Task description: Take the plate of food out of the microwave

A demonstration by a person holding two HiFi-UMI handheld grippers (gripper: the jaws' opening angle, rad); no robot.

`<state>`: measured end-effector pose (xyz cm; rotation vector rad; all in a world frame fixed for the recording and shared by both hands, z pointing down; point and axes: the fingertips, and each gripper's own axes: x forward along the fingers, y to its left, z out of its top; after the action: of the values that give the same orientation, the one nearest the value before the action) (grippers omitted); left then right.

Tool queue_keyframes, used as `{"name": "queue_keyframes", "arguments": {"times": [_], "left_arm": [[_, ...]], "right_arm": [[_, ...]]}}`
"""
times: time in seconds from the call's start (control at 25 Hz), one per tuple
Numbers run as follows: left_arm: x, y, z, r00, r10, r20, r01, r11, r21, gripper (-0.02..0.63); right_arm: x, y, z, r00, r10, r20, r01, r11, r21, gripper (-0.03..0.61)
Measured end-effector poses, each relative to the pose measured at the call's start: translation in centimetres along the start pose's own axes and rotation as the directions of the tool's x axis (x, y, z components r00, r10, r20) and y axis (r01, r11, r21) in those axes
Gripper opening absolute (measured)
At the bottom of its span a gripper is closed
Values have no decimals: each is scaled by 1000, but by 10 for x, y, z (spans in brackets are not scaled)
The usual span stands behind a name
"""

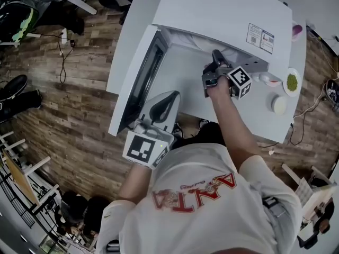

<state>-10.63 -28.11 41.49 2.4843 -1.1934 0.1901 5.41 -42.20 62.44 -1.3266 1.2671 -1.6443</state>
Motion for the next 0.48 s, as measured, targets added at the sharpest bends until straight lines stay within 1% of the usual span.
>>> {"name": "queue_keyframes", "arguments": {"times": [0.16, 0.48], "left_arm": [[0, 2, -2, 1000, -5, -6, 5, 1000, -5, 9], [-5, 0, -6, 1000, -12, -13, 12, 1000, -9, 9]], "right_arm": [[1, -3, 1, 1000, -14, -3, 14, 1000, -9, 17], [-8, -1, -4, 1000, 2, -26, -2, 1000, -29, 17]]}}
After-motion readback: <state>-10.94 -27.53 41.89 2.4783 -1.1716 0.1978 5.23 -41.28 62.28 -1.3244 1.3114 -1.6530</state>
